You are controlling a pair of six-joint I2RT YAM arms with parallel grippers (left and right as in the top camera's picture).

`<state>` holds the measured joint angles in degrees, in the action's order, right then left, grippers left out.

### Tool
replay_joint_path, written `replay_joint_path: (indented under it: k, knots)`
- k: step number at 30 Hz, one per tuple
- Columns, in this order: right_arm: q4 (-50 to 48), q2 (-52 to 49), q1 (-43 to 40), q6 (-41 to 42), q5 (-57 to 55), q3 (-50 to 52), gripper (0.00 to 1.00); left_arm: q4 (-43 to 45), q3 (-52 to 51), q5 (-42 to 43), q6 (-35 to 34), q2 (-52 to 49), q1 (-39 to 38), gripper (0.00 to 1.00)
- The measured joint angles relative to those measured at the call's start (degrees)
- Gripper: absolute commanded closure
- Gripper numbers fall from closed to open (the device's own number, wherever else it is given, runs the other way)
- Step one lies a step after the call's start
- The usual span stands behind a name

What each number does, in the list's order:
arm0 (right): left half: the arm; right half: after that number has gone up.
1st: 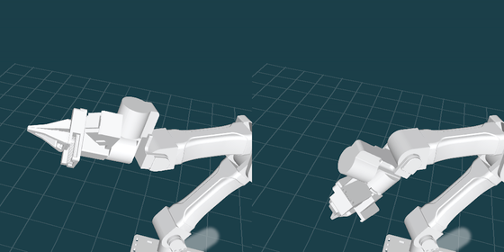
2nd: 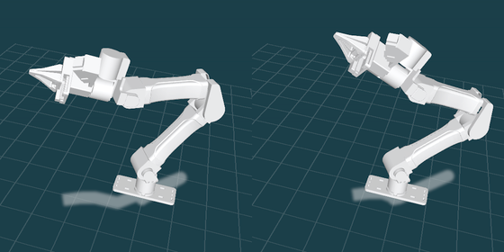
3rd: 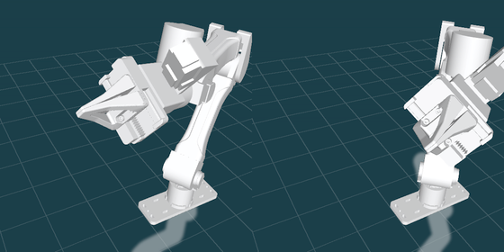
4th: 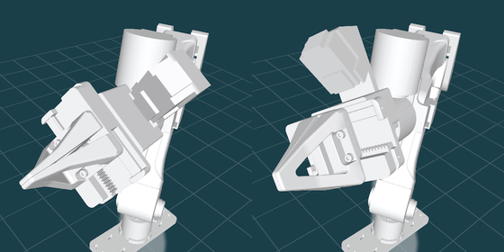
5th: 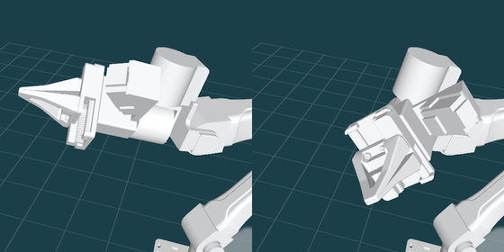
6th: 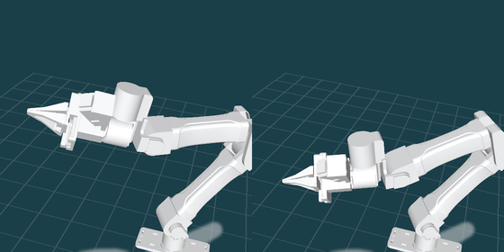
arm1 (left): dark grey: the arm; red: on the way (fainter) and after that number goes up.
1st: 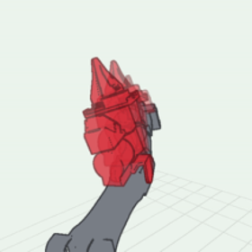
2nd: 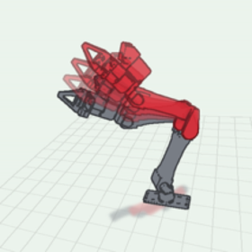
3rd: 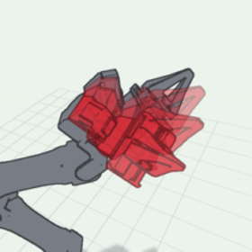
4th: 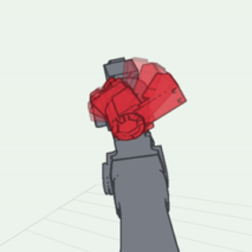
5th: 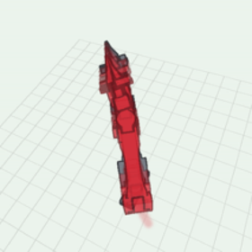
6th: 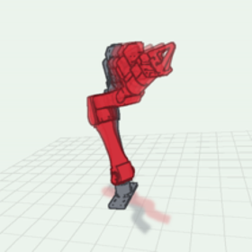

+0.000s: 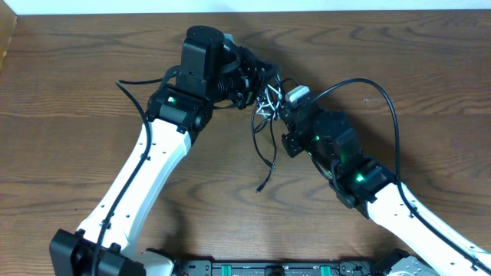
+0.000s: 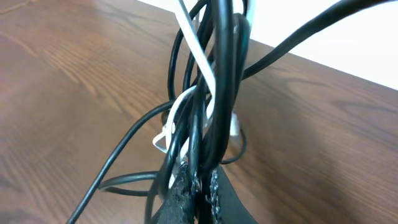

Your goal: Untangle cables

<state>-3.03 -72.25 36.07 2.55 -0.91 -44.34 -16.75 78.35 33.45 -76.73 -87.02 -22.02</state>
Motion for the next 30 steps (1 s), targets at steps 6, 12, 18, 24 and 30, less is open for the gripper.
replay_joint_path:
  k: [6, 12, 18, 24, 30]
  knots:
    - [1.53, 0.68, 0.00, -0.02, 3.76, -0.04, 0.99, -1.73, 0.00, -6.97, -0.17, 0.00, 0.90, 0.93]
    - [2.29, 4.74, 0.00, -0.66, 7.39, -0.02, 0.99, -4.57, 0.00, -13.84, -0.28, 0.00, 3.32, 0.93]
    - [3.67, 9.22, 0.00, -1.16, 8.66, -0.02, 0.99, -9.35, 0.00, -18.80, -0.44, 0.00, 5.53, 0.92]
    - [4.35, 13.09, 0.00, -1.75, 8.37, -0.02, 0.99, -15.04, 0.00, -22.84, -0.44, 0.00, 7.50, 0.92]
    - [4.55, 15.80, -0.17, -1.46, 6.43, -0.02, 0.99, -19.87, 0.00, -24.74, -0.44, 0.02, 9.35, 0.92]
